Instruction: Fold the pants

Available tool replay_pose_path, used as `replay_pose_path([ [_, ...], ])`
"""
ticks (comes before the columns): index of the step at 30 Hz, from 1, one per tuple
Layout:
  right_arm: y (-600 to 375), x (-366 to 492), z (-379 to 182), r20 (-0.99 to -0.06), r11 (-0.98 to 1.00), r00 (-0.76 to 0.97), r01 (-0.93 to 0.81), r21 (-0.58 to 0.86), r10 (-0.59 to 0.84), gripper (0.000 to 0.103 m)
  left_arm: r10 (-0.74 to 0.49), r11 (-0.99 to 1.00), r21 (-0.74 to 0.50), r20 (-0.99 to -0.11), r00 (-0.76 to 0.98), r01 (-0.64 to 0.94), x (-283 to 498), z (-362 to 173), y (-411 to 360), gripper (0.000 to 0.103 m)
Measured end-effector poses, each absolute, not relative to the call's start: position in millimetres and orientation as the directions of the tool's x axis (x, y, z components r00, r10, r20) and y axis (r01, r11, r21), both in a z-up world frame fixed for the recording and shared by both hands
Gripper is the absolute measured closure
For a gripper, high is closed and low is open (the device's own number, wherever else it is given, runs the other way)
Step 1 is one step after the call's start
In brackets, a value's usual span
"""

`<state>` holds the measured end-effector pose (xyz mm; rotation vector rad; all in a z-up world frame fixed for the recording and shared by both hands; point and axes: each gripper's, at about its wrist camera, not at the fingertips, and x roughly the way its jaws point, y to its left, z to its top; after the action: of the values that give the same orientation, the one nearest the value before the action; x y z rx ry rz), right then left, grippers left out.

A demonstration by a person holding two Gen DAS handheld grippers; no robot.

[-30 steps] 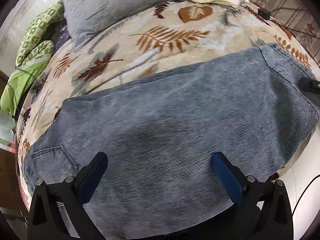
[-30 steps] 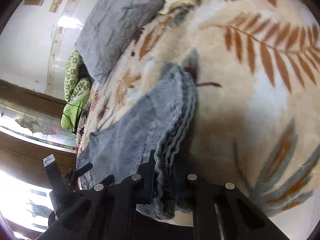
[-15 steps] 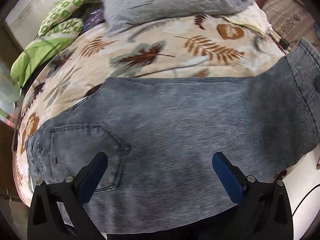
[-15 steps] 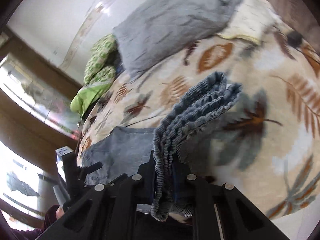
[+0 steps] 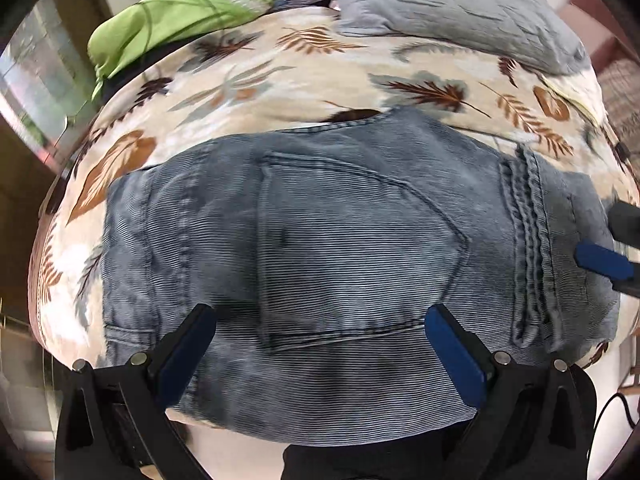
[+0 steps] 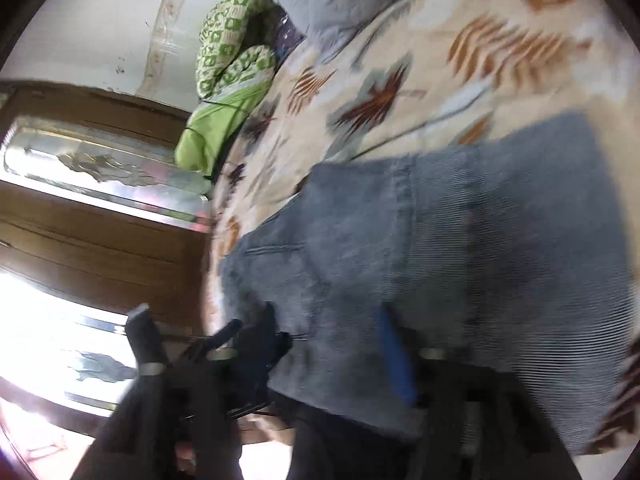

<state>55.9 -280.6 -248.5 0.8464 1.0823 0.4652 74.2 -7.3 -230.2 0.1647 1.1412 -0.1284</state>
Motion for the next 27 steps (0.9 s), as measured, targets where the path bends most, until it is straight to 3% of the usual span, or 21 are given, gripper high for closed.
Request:
replay_pose_path([
  [4,-292,43,-236,-0.605,0.662,0.477,0.061,0.747,0.638,0.036,-0.044,0.98,0.044,-0.904,0.426,0.194,74,-224,-15,0.0],
  [9,-318,25,-238,-0.759,0.823,0.505,0.152,0.547,0.411,0.036,-0.074,0.947,0.082,-0.884,0.462,0.31,60,-219,-60,0.0],
  [13,-329,10,-264,-0.822,0.857,0.446,0.196,0.476,0.355,0.051,-0.091,0.913,0.118,-0.873,0.479,0.39,55,-223,-100,0.0],
  [16,-338,-4,-279,-0.813,0.847,0.455,0.202,0.492,0.364,0.066,-0.046,0.888,0.184,-0.876,0.479,0.422,54,-240,-126,0.0],
  [24,-355,-22,-287,-0.773,0.802,0.457,0.187,0.567,0.44,0.068,0.0,0.893,0.225,-0.866,0.499,0.391,56,-243,-124,0.0],
  [27,-346,-21,-276,-0.798,0.838,0.447,0.168,0.519,0.405,0.069,-0.004,0.902,0.221,-0.855,0.518,0.372,54,-234,-114,0.0],
])
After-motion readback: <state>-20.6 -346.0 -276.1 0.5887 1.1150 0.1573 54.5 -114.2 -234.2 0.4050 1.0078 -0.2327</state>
